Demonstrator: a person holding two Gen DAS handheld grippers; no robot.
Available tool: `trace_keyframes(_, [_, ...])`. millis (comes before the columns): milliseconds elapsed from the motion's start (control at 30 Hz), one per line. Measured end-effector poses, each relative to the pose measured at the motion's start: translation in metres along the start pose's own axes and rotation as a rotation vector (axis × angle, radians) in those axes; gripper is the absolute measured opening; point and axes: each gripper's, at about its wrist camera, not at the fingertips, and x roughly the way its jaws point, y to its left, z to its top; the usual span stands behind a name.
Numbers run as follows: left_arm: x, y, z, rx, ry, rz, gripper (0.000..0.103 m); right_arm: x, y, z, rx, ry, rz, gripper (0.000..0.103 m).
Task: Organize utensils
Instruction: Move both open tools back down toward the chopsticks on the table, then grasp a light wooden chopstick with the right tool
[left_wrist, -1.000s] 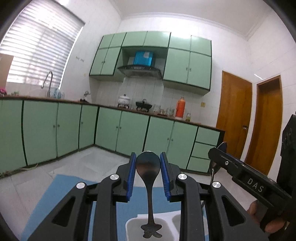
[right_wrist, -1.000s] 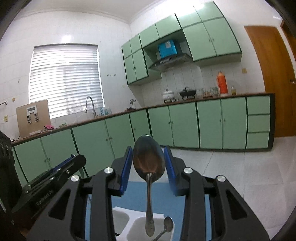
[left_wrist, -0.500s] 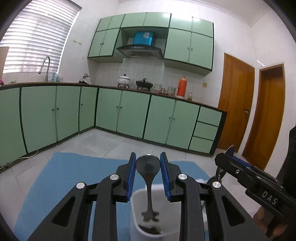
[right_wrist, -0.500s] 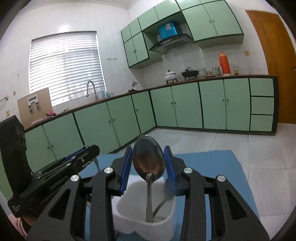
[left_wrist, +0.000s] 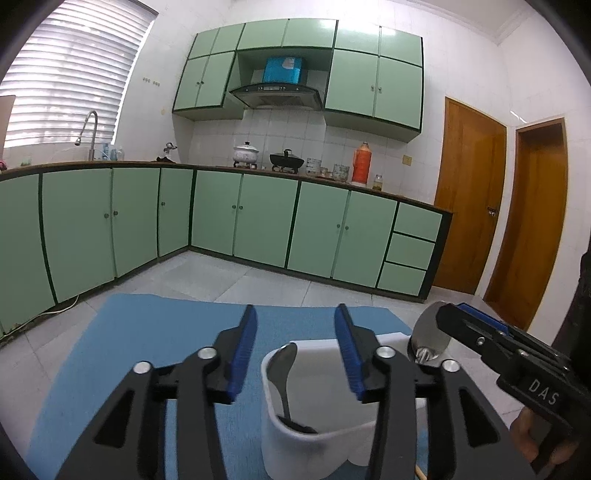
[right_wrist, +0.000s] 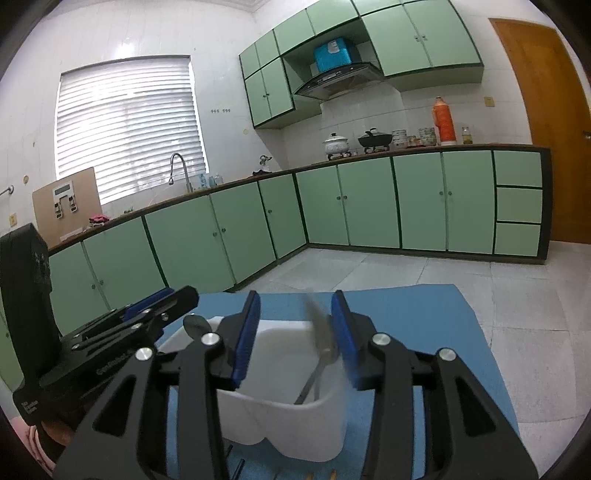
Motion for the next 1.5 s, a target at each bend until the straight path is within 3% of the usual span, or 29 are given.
trace_keyframes(167, [-0.011,0.003,-0.001,-0.007,-0.019,0.01,0.062,-0.014,-0.007,0.001,0.022,-0.021,-0.02,0.055])
trace_keyframes(267, [-0.026,0.005,-0.002,-0.014,-0.043,0.017,0.077,-0.026,-0.01,-0.002,0.025,-0.03,-0.049,0.066])
trace_keyframes(333, [-0.035,0.006,-0.003,-0.012,-0.06,0.026,0.086,-0.033,-0.012,-0.005,0.027,-0.03,-0.067,0.079])
trace_keyframes(433, [-0.052,0.007,-0.006,-0.002,-0.07,0.033,0.097,-0.046,-0.015,-0.01,0.027,-0.032,-0.093,0.09])
trace_keyframes(700, [-0.092,0.005,-0.023,0.009,-0.024,0.054,0.097,-0.084,-0.011,-0.035,0.008,0.024,-0.124,0.094])
trace_keyframes(1300, [-0.174,0.005,-0.113,-0.078,0.181,0.124,0.097,-0.164,0.01,-0.127,0.017,0.171,-0.152,0.094])
trace_keyframes(1500, [-0.196,-0.001,-0.137,-0.053,0.227,0.158,0.097,-0.187,0.014,-0.152,0.013,0.201,-0.173,0.093])
